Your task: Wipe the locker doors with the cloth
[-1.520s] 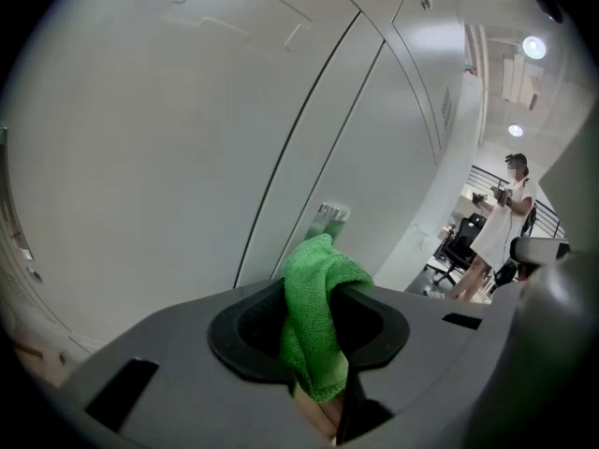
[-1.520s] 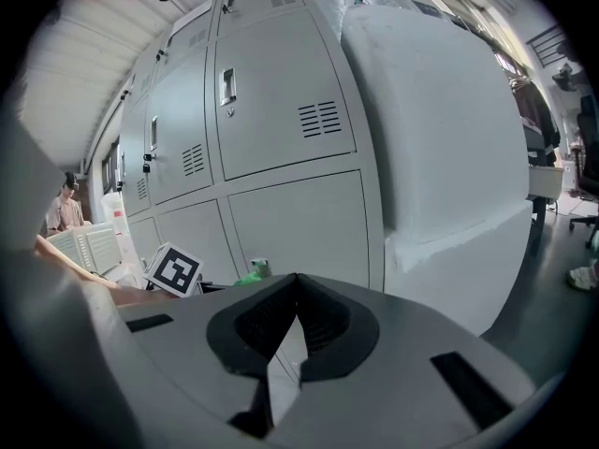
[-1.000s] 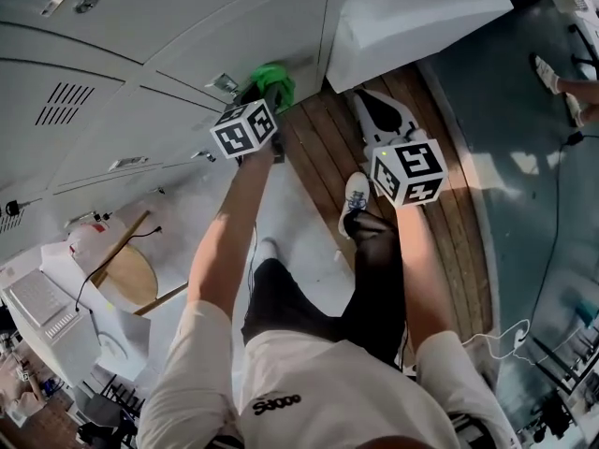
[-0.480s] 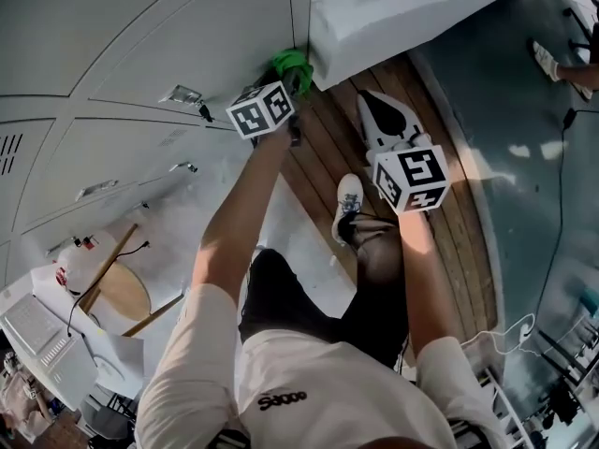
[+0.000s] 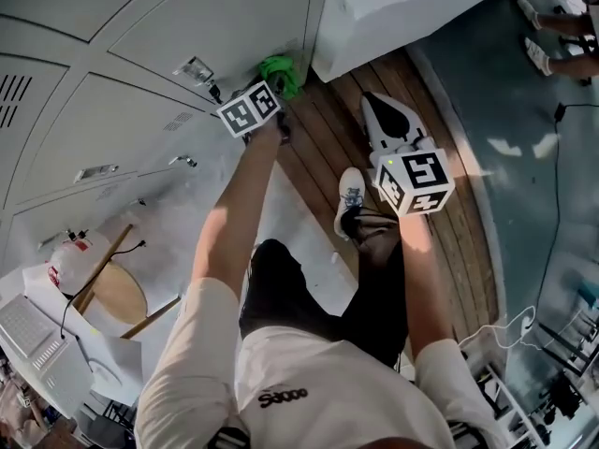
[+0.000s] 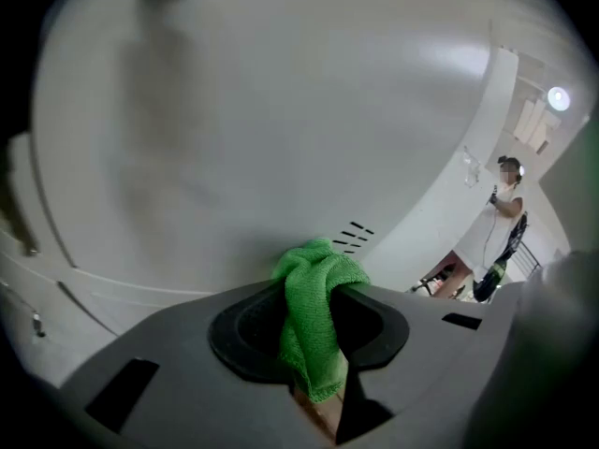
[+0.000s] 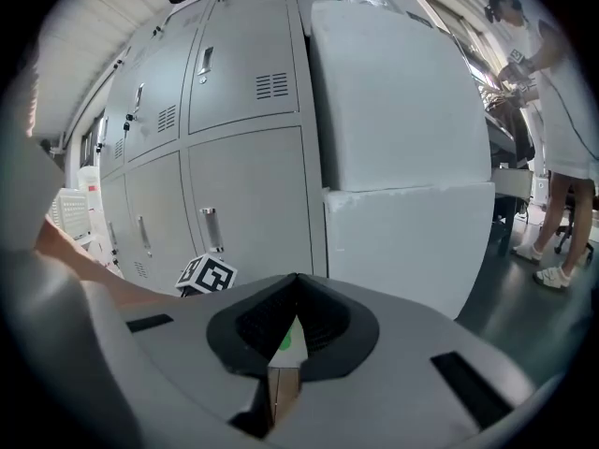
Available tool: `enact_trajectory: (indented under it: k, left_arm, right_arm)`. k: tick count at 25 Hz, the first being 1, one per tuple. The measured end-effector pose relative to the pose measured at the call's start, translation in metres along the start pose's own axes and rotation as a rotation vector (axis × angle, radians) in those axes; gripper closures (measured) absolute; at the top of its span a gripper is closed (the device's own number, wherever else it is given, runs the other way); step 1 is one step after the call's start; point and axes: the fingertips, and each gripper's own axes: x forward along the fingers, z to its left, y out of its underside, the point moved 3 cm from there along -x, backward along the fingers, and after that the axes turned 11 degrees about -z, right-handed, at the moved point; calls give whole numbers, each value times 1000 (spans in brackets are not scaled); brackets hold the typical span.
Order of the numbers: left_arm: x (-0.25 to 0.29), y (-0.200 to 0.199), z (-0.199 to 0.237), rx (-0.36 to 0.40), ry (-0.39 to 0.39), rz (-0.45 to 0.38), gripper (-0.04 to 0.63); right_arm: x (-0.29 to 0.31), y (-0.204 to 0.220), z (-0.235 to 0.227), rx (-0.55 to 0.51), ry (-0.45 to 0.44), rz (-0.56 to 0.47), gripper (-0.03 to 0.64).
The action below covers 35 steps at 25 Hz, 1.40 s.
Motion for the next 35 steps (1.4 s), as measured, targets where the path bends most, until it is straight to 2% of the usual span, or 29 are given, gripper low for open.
enact_trajectory:
  k: [4,8,12,17,22,24,25,26,28,29,30,32,35]
  left_arm:
    - [-48,-5,55,27,-132,-5,485]
    - [-91,-20,85,93,-173,-34,485]
    - [-121,-48,86,189,-163,-63,485]
    - [-164,-92,56,299,-48,-127,485]
    - [-215,-137,20,407,10,-119,485]
    - [-202,-117,15,426,58,-121,485]
    - [-181,-88,14,429,88,-116,485]
    - [-153,-43,10,422,121,-98,485]
    - [-94,71,0,374,190,-37,485]
    - [-69,117,-2,347,214,-15,485]
    - [-50,147,-2,327,233,-8,485]
    - [-33,161,-8,328,279,-26,485]
    - [-59,122,-29,371,353,-78,485]
  right_arm:
    - [-10,-14,33,0,-5,-15,607]
    - [-24,-21,61,13,7,-24,607]
    - [-38,-31,88,25,21,-34,607]
    - [-67,-69,123,32,39,-44,607]
    - [-94,-118,145,42,74,-50,607]
    - [-91,-95,125,34,79,-40,607]
    - [-88,-66,102,24,87,-27,607]
    - [-88,-27,71,11,104,-3,607]
    - [-100,62,1,-19,149,70,607]
    - [-100,102,-29,-30,157,93,607]
    - [-96,133,-52,-38,155,101,607]
    - [-83,159,-78,-52,145,82,607]
    - [-79,133,-67,-85,136,40,607]
